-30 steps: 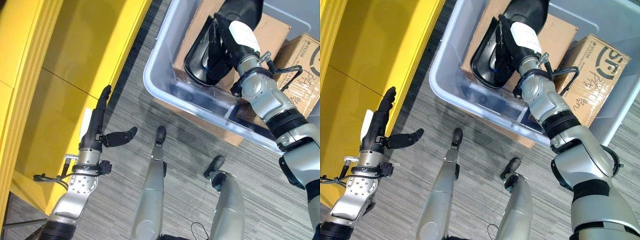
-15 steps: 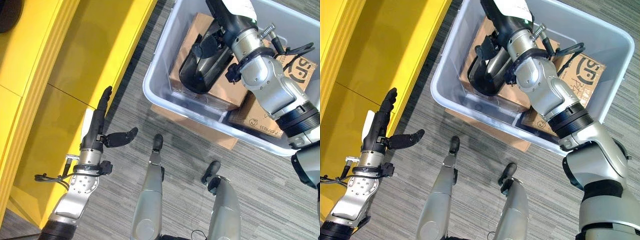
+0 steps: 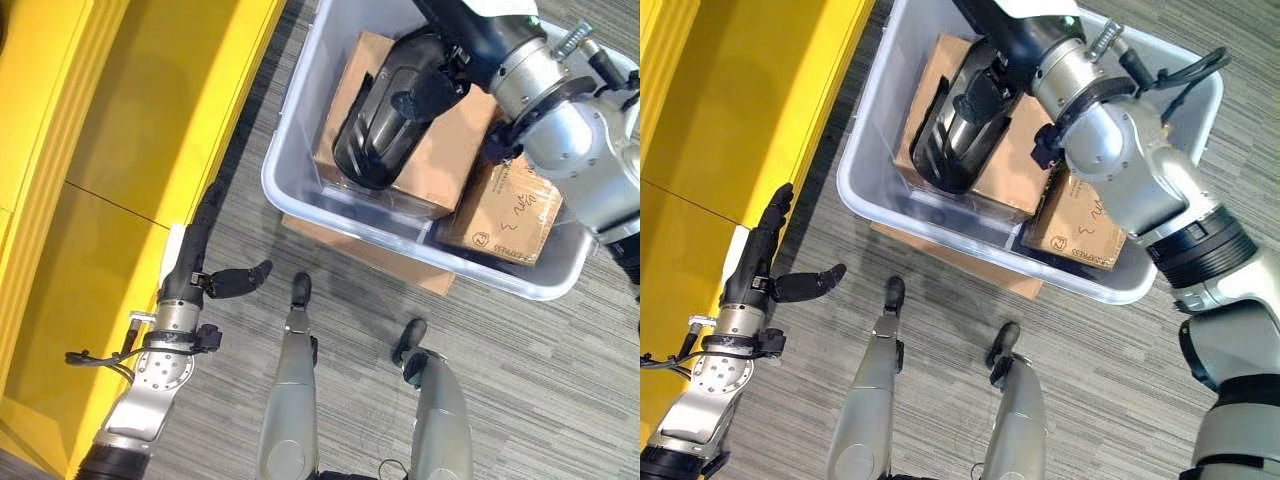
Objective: Move parts from the plastic box to the shelf.
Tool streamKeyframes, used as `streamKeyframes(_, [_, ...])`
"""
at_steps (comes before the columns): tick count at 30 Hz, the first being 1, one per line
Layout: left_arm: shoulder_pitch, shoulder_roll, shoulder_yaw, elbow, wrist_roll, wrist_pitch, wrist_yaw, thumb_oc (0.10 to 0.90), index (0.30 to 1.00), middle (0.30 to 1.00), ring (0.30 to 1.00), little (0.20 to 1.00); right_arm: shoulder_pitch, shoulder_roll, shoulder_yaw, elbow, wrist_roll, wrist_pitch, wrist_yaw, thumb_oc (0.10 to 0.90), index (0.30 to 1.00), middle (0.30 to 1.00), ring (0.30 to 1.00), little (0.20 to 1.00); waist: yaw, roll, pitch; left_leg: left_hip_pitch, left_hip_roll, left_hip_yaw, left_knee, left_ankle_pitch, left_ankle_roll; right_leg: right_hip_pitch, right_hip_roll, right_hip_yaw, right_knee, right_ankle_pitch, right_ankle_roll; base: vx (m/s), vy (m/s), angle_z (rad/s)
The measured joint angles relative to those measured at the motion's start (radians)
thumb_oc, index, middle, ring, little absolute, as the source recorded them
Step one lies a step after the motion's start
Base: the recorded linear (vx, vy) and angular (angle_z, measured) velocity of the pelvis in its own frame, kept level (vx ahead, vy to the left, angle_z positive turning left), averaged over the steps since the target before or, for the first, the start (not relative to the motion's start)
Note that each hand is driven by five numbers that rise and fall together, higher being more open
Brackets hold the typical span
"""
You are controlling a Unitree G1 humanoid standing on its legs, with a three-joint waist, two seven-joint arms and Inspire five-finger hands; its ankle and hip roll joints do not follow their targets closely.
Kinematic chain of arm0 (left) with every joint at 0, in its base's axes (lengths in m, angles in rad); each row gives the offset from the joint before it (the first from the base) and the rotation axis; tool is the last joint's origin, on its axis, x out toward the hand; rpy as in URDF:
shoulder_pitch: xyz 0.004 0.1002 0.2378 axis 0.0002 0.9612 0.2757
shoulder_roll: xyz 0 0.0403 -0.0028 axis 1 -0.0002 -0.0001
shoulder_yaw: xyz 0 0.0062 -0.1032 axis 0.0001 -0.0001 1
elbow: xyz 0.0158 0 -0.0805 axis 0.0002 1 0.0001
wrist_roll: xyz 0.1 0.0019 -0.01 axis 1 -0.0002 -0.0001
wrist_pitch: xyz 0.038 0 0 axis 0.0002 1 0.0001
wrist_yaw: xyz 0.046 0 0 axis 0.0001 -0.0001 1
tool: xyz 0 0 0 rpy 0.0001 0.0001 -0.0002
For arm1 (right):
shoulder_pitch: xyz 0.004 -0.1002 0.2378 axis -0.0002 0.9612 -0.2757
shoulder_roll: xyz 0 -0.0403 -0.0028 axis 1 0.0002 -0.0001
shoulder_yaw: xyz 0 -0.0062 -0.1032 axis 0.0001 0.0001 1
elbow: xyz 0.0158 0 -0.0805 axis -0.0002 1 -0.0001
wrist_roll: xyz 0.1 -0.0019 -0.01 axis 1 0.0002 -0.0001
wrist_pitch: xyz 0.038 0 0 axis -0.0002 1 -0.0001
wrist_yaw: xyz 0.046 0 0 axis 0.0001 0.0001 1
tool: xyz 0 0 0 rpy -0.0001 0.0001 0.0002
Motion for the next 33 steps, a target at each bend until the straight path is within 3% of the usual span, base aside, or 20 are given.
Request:
streamKeyframes(11, [0.035, -0.002, 0.003, -0.005, 0.013, 0.001, -0.008, 0.9, 1.0, 1.0, 1.0, 1.0, 0.078, -0.168, 0.094, -0.171, -0.092, -0.092, 0.059, 0.9, 1.0, 1.0, 1.0, 1.0, -0.007, -0.022, 0.001, -0.001, 0.014, 0.007, -0.011, 0.0, 0.001, 0.0, 0.011, 0.0, -0.022, 0.014, -0.002, -0.01, -0.005, -0.03])
streamKeyframes(22, [0.048, -0.003, 0.002, -0.007, 0.044, 0.001, -0.008, 0.9, 1.0, 1.0, 1.0, 1.0, 0.081, -0.171, 0.155, -0.178, -0.161, -0.129, 0.088, 0.9, 1.0, 1.0, 1.0, 1.0, -0.004, -0.028, 0.003, -0.01, 0.014, 0.004, -0.03, 0.003, -0.005, -0.008, 0.011, -0.006, -0.037, 0.014, -0.001, 0.0, 0.0, 0.0])
streamKeyframes(33, [0.048, 0.002, 0.002, -0.036, 0.061, -0.002, -0.005, 0.9, 1.0, 1.0, 1.0, 1.0, 0.008, -0.178, 0.34, -0.111, -0.32, -0.175, 0.089, 0.9, 1.0, 1.0, 1.0, 1.0, -0.001, -0.03, 0.003, -0.037, 0.013, -0.011, -0.032, 0.006, -0.01, -0.017, 0.01, -0.026, -0.047, 0.014, 0.0, 0.0, 0.001, 0.02])
